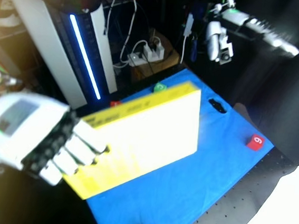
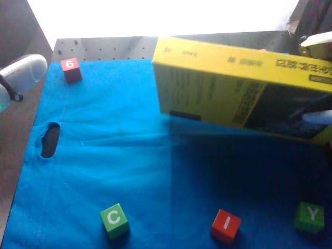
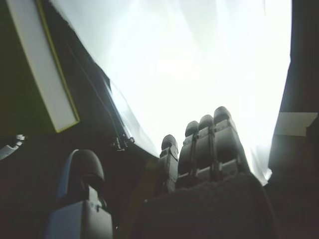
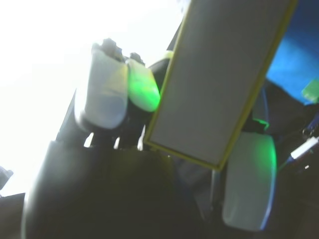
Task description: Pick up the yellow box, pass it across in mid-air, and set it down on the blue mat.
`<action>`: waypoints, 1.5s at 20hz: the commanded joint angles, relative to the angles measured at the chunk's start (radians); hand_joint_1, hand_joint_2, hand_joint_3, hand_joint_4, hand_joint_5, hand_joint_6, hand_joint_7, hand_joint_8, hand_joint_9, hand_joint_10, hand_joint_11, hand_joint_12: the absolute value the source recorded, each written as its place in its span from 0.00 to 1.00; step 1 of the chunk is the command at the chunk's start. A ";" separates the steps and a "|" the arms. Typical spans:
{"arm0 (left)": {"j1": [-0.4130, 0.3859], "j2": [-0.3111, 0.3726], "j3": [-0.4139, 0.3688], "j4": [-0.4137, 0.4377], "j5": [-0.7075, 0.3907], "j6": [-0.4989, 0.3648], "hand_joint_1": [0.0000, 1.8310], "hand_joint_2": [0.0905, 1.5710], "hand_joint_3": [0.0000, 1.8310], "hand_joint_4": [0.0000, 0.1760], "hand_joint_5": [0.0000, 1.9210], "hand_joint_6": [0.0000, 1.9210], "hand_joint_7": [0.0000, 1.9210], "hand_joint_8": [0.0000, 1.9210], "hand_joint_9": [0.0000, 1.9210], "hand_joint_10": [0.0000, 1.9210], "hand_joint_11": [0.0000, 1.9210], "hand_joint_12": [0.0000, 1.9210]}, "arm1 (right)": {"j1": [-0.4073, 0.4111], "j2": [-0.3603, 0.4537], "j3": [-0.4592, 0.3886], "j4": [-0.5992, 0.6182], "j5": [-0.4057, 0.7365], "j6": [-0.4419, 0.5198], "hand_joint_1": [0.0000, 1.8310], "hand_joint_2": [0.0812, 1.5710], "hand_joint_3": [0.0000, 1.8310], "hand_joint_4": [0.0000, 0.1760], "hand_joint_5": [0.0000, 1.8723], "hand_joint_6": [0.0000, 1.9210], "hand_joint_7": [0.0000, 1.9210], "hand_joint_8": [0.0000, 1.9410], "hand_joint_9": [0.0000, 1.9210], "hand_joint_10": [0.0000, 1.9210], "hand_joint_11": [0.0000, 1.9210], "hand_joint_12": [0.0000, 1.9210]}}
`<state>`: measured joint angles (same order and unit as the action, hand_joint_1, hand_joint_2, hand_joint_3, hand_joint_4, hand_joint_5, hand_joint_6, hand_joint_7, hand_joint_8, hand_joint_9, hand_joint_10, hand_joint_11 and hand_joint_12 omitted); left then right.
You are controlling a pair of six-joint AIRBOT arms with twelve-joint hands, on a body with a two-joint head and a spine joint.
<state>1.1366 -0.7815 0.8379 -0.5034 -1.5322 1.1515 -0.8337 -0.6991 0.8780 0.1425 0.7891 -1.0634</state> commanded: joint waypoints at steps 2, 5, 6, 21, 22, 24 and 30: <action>-0.002 0.003 0.000 0.027 -0.126 -0.005 0.18 0.71 0.01 1.00 0.00 0.00 0.00 0.00 0.00 0.00 0.00 0.00 | -0.027 0.007 0.012 0.052 0.117 0.001 0.87 0.75 0.00 0.00 0.61 1.00 0.70 1.00 0.72 1.00 0.70 1.00; -0.001 0.003 -0.001 0.025 -0.128 -0.005 0.19 0.72 0.01 0.90 0.00 0.00 0.00 0.00 0.00 0.00 0.00 0.00 | -0.055 0.006 0.027 0.098 0.109 0.001 0.74 0.76 0.00 0.00 0.47 1.00 0.58 1.00 0.65 1.00 0.70 1.00; -0.001 0.003 -0.001 0.025 -0.130 -0.005 0.19 0.73 0.01 0.83 0.00 0.00 0.00 0.00 0.00 0.00 0.00 0.00 | -0.058 0.005 0.033 0.104 0.102 0.001 0.60 0.82 0.00 0.00 0.36 0.87 0.46 1.00 0.56 1.00 0.62 1.00; 0.006 0.002 -0.004 0.023 -0.135 -0.005 0.17 0.73 0.00 0.84 0.00 0.00 0.00 0.00 0.00 0.00 0.00 0.00 | -0.045 -0.015 0.098 0.116 0.037 0.002 0.17 0.75 0.00 0.72 0.00 0.00 0.00 0.00 0.00 0.00 0.00 0.00; 0.007 0.002 -0.004 0.023 -0.136 -0.005 0.18 0.74 0.00 0.81 0.00 0.00 0.00 0.00 0.00 0.00 0.00 0.00 | -0.035 -0.014 0.102 0.116 0.038 0.002 0.16 0.73 0.00 0.78 0.00 0.00 0.00 0.00 0.00 0.00 0.00 0.00; 0.009 0.002 -0.004 0.020 -0.136 -0.005 0.18 0.74 0.00 0.81 0.00 0.00 0.00 0.00 0.00 0.00 0.00 0.00 | -0.016 -0.012 0.106 0.115 0.051 0.002 0.16 0.74 0.00 0.96 0.00 0.00 0.00 0.00 0.00 0.00 0.01 0.00; 0.014 0.000 -0.004 0.014 -0.136 -0.005 0.20 0.76 0.01 0.86 0.00 0.00 0.00 0.00 0.00 0.00 0.00 0.00 | 0.006 -0.005 0.100 0.109 0.136 0.002 0.10 0.72 0.00 0.74 0.00 0.00 0.00 0.00 0.00 0.00 0.00 0.14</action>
<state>1.1534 -0.7815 0.8341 -0.5041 -1.5459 1.1515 -0.8490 -0.7109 0.9764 0.2466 0.7876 -1.0611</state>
